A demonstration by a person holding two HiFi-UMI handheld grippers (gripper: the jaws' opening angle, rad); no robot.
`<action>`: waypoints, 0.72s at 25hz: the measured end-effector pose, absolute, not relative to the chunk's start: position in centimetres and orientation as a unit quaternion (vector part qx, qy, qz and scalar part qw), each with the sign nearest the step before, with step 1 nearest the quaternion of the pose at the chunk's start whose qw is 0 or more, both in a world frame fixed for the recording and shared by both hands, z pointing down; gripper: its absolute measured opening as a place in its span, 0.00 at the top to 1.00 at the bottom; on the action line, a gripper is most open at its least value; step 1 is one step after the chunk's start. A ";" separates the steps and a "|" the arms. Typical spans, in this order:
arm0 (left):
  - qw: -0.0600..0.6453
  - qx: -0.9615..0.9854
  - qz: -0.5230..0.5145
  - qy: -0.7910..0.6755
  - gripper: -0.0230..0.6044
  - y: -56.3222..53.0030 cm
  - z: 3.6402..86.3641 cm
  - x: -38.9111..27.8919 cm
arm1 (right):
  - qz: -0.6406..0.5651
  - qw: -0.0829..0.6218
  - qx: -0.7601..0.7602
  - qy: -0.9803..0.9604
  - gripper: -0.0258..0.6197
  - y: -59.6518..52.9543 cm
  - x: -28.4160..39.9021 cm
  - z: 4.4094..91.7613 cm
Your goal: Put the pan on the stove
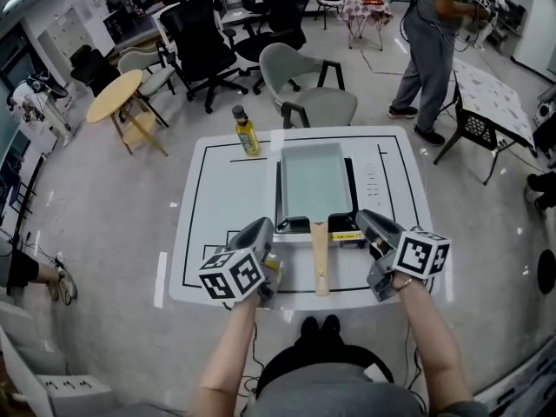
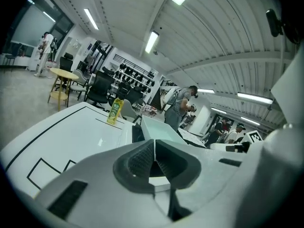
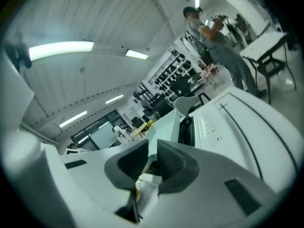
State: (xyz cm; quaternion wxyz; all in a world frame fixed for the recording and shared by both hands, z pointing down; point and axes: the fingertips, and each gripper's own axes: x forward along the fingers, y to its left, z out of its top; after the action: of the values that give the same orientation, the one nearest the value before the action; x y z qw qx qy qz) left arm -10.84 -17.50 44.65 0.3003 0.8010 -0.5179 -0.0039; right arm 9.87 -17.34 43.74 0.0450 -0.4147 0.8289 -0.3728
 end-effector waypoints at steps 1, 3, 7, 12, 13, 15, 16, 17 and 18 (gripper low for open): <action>0.294 0.803 0.001 -0.519 0.94 -17.6 44.6 -10.8 | -0.346 0.037 -0.430 0.833 0.90 -17.3 10.3 43.2; 0.281 0.806 0.011 -0.521 0.94 -17.7 44.3 -10.5 | -0.297 0.019 -0.461 0.836 0.94 -17.1 10.8 42.1; 0.254 0.812 0.030 -0.524 0.94 -17.8 43.9 -9.9 | -0.224 -0.008 -0.499 0.837 0.96 -16.7 11.6 40.8; 0.235 0.817 0.039 -0.526 0.94 -17.9 43.5 -9.5 | -0.186 -0.025 -0.513 0.837 0.96 -16.1 11.8 40.4; 0.232 0.818 0.040 -0.525 0.94 -18.0 43.4 -9.4 | -0.181 -0.027 -0.515 0.838 0.96 -16.0 11.8 40.4; 0.229 0.818 0.041 -0.525 0.94 -18.0 43.3 -9.3 | -0.169 -0.035 -0.518 0.838 0.96 -15.8 11.8 40.4; 0.229 0.819 0.041 -0.525 0.94 -18.0 43.3 -9.3 | -0.162 -0.039 -0.519 0.838 0.96 -15.7 11.9 40.5; 0.229 0.819 0.041 -0.525 0.94 -18.0 43.3 -9.2 | -0.156 -0.043 -0.521 0.838 0.96 -15.7 11.9 40.5; 0.228 0.819 0.041 -0.525 0.94 -17.9 43.3 -9.1 | -0.151 -0.046 -0.523 0.838 0.96 -15.6 12.0 40.5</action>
State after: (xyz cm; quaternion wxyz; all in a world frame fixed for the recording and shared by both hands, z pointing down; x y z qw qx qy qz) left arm -9.10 -17.95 43.29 0.2282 0.8188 -0.5252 0.0405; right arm 11.98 -15.60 40.50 -0.0457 -0.5230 0.8376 -0.1510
